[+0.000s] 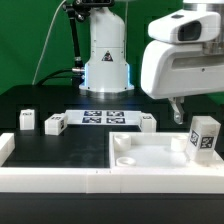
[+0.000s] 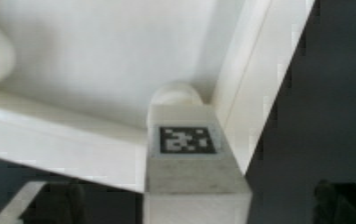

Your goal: Assemble one leg

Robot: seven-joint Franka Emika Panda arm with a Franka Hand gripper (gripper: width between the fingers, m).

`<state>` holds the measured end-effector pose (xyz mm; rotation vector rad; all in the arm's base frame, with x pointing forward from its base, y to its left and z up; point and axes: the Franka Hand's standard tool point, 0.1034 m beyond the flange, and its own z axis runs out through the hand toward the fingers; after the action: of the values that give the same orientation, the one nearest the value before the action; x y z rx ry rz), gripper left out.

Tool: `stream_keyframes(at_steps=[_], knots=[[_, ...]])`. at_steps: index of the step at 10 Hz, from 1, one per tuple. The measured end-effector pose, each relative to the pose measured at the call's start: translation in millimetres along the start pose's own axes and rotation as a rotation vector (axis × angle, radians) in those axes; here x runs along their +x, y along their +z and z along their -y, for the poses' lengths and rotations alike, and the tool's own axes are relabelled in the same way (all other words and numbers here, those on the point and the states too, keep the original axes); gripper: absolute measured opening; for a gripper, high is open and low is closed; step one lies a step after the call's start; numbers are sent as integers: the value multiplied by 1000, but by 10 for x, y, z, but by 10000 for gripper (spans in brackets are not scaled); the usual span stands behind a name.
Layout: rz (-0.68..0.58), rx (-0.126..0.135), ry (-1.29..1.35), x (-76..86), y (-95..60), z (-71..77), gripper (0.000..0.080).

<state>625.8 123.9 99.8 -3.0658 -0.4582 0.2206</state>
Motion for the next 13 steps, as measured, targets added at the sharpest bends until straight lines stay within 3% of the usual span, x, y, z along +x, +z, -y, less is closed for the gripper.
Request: stream_keyframes(at_steps=[1, 6, 7, 8, 9, 13], knots=[[36, 6, 2, 44, 28, -15, 648], [-18, -1, 9, 105, 118, -83, 619], [-18, -1, 9, 105, 120, -83, 439], [-18, -1, 9, 104, 121, -82, 439], [-18, 0, 9, 105, 121, -82, 289], [-38, 1, 107, 90, 124, -82, 290]])
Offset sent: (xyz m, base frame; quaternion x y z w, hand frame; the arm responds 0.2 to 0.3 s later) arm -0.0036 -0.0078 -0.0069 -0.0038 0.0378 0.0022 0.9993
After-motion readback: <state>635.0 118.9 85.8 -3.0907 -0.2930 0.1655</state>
